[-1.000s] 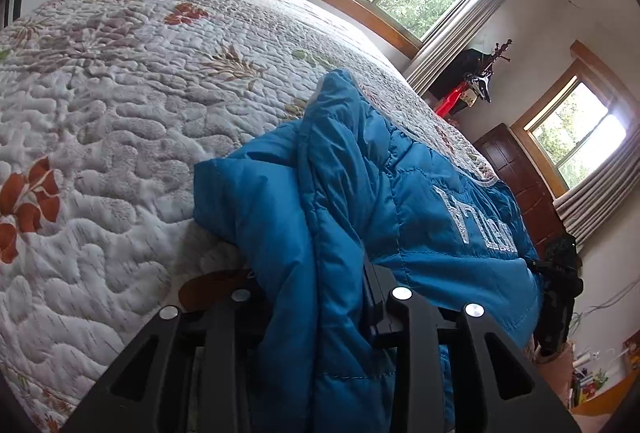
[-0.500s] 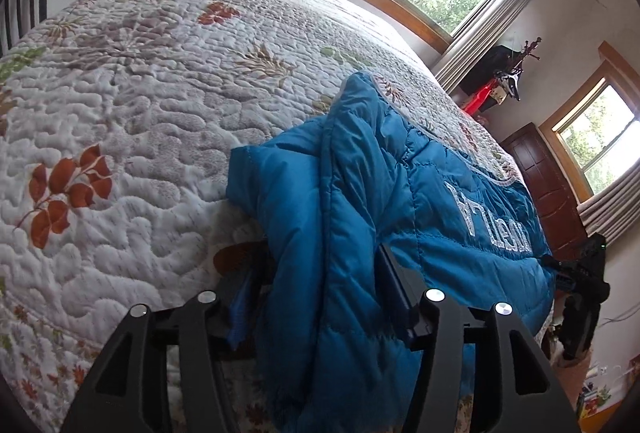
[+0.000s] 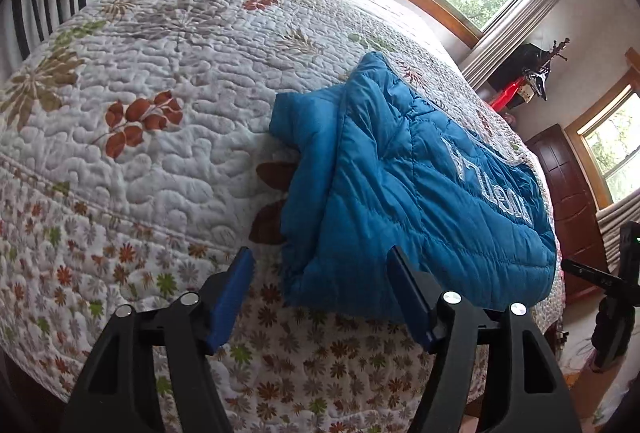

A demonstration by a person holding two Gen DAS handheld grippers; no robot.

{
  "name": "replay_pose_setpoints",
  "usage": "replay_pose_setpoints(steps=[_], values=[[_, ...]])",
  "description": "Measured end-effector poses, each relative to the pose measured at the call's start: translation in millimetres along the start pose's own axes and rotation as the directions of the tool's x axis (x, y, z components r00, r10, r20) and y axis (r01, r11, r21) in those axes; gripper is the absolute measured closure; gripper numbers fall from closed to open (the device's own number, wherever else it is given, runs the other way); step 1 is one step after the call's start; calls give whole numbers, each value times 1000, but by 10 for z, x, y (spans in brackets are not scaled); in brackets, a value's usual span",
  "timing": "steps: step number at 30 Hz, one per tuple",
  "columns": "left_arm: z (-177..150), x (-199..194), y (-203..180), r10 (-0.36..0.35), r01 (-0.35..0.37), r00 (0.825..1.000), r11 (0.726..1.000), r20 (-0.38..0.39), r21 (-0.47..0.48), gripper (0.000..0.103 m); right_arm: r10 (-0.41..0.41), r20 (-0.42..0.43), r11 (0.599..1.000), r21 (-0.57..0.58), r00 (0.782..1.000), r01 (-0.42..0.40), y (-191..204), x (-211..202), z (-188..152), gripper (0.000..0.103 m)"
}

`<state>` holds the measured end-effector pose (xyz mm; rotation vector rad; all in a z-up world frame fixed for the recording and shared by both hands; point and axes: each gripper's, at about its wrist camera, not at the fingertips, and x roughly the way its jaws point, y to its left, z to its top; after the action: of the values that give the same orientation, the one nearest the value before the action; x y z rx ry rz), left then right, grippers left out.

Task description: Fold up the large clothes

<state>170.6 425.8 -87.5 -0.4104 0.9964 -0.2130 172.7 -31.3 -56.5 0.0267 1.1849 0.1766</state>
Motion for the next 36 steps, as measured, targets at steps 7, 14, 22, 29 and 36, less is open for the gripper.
replay_pose_setpoints(steps=[7, 14, 22, 29, 36], values=[[-188, 65, -29, -59, 58, 998, 996, -8, -66, 27, -45, -91, 999, 19, 995, 47, -33, 229, 7, 82], [-223, 343, -91, -116, 113, 993, 986, -15, -125, 22, -28, -125, 999, 31, 992, 32, -70, 413, 34, 84], [-162, 502, -75, -132, 139, 990, 978, 57, -152, 33, 25, -162, 998, 65, 986, -14, -162, 688, 18, 86], [-194, 474, -149, -189, 209, 974, 961, 123, -181, 77, 3, -171, 998, 65, 985, 8, -100, 726, 46, 87], [-168, 250, -398, -163, 178, 965, 982, 203, -59, 83, -3, -129, 997, 80, 992, 13, -144, 480, 17, 88]])
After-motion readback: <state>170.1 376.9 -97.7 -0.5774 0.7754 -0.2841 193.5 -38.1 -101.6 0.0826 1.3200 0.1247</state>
